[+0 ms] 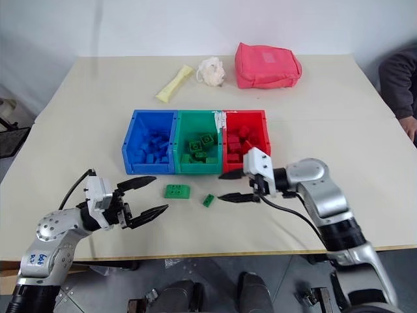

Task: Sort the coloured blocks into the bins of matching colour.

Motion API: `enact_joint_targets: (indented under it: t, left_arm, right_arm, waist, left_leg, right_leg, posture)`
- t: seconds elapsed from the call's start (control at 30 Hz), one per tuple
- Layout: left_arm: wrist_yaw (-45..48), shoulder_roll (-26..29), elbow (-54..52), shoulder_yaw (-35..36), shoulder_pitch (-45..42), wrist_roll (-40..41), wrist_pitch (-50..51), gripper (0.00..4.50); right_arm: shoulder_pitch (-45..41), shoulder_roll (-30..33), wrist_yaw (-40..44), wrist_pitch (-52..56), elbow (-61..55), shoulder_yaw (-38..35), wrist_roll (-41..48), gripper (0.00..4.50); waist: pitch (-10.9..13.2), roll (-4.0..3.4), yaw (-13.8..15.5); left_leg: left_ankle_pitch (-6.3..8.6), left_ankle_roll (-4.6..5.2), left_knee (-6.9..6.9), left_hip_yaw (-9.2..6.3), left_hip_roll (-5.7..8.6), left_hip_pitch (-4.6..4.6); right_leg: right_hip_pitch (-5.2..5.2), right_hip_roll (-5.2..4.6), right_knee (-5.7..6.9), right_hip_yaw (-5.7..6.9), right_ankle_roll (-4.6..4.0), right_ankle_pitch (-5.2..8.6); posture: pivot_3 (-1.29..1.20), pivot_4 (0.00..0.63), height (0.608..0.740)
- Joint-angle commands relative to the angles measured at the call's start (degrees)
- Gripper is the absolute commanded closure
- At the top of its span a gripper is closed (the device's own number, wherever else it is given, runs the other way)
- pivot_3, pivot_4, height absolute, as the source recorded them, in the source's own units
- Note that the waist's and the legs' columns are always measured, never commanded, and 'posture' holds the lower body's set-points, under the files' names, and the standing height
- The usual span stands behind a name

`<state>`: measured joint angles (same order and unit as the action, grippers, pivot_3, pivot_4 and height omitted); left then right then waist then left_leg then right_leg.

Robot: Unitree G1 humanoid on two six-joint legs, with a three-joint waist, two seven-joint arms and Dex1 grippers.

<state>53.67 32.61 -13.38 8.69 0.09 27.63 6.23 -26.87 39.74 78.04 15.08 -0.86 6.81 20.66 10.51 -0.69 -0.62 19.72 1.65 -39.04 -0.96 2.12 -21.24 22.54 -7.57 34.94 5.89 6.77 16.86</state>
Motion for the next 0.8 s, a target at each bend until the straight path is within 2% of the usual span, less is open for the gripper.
enact_joint_targets:
  t: [0.03, 0.27, 0.53, 0.73, 0.8]
  left_arm:
    - [-0.7, 0.4, -3.93, 1.29, 3.46, 0.32, -0.36, 0.0]
    - [-0.43, 0.73, -5.52, 3.25, 8.31, 0.82, -1.59, 0.0]
    - [-0.04, 0.68, -5.43, 3.39, 8.11, 0.87, -2.06, 0.0]
    - [-5.04, 0.08, -11.46, -0.96, 5.71, -1.87, 2.12, 0.0]
    - [-8.85, -1.24, -13.6, -3.1, 4.15, -3.36, 4.67, 0.0]
  right_arm:
    - [4.47, 5.53, 4.38, -1.43, -0.97, -5.93, 3.39, 1.78]
    - [8.65, 10.48, 5.46, -0.84, 0.8, -10.64, 5.15, 1.78]
    - [8.43, 9.81, 5.08, -1.53, 0.34, -10.45, 5.17, 1.78]
    - [8.97, 9.76, 6.44, -2.46, -0.11, -10.99, 6.55, 1.78]
    - [9.53, 10.2, 6.28, -2.24, -0.4, -11.1, 6.58, 1.42]
  waist:
    - [0.01, -0.01, 0.6]
    - [0.06, -0.06, 0.77]
    - [0.07, -0.08, 1.59]
    - [0.07, -0.07, 2.14]
    - [0.07, -0.07, 2.32]
  left_leg:
    - [0.01, 0.02, 0.0, 0.01, 0.01, 0.01]
    - [-0.01, -0.02, -0.04, 0.1, -0.08, 0.06]
    - [-0.01, -0.01, -0.05, 0.1, -0.06, 0.05]
    - [-0.01, -0.01, -0.05, 0.1, -0.04, 0.04]
    - [-0.02, 0.01, -0.06, 0.06, 0.0, 0.03]
  right_leg:
    - [-0.02, -0.02, -0.04, -0.01, 0.01, -0.01]
    - [-0.1, -0.01, -0.37, -0.01, 0.01, -0.01]
    - [-0.1, -0.03, -0.41, 0.0, 0.01, -0.01]
    - [-0.11, -0.03, -0.42, -0.01, 0.01, -0.01]
    - [-0.14, -0.05, -0.41, 0.0, 0.03, -0.02]
  posture:
    - [0.0, 0.15, 0.74]
    - [0.0, 0.15, 0.74]
    - [0.0, 0.15, 0.74]
    - [0.0, 0.15, 0.74]
    - [0.0, 0.15, 0.74]
